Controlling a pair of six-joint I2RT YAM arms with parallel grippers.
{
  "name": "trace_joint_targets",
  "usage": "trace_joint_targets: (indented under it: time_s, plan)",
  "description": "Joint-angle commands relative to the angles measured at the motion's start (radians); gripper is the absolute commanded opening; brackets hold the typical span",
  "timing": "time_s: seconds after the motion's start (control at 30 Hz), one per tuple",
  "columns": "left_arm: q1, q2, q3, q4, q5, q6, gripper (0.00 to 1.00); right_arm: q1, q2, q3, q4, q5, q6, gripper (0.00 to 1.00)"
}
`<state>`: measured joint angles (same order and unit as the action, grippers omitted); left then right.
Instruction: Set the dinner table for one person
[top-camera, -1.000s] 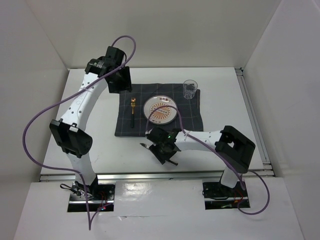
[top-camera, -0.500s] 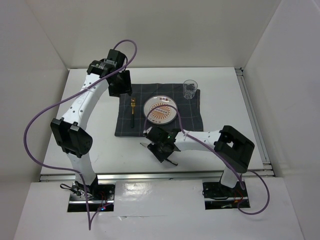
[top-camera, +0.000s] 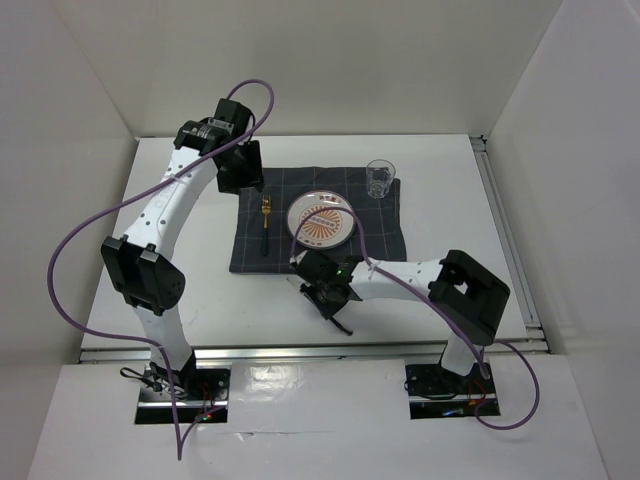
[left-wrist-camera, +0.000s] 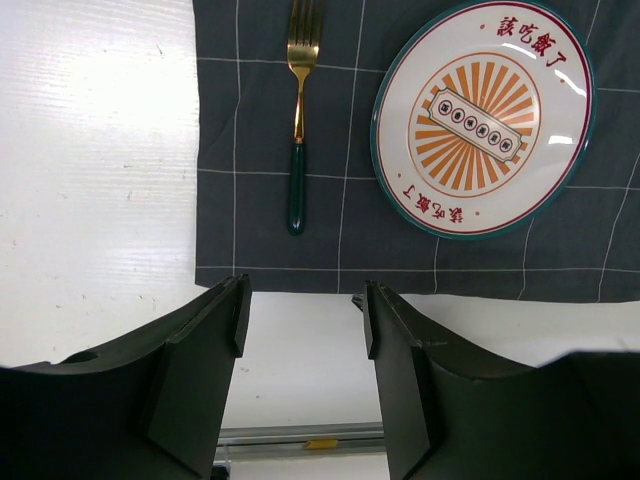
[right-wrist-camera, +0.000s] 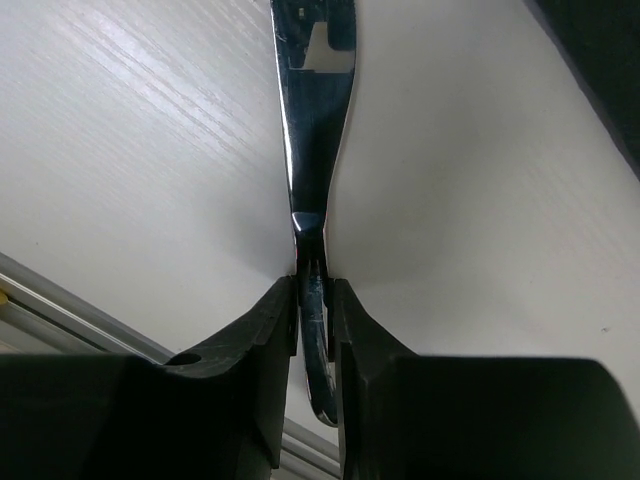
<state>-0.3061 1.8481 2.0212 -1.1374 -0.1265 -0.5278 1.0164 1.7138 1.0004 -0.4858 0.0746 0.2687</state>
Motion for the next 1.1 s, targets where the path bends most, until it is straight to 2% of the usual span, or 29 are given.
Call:
trace_joint_targets:
  time_s: [0.0, 0.23, 0.43, 0.6, 0.8, 1.07]
  plan:
    - [-0.002, -0.027, 0.004, 0.001, -0.013, -0.006, 0.66, -0.004, -0.012, 0.006, -0.019, 0.008, -0.042, 0.13]
    - [-0.002, -0.018, 0.024, 0.001, -0.024, -0.006, 0.66, 0.007, -0.101, 0.069, -0.063, -0.015, -0.134, 0.10]
    - [0.007, -0.009, 0.024, 0.001, -0.033, -0.006, 0.66, 0.007, -0.102, 0.126, -0.138, -0.024, -0.175, 0.09]
    - [0.016, 0.000, 0.033, 0.001, -0.033, -0.006, 0.66, 0.008, -0.112, 0.158, -0.117, 0.017, -0.166, 0.09]
    - [0.036, 0.000, 0.053, -0.009, -0.024, 0.003, 0.66, -0.143, -0.069, 0.286, -0.126, -0.047, -0.089, 0.07]
    - [0.068, 0.000, 0.074, 0.001, 0.019, 0.014, 0.66, -0.370, -0.062, 0.349, -0.146, -0.159, 0.017, 0.07]
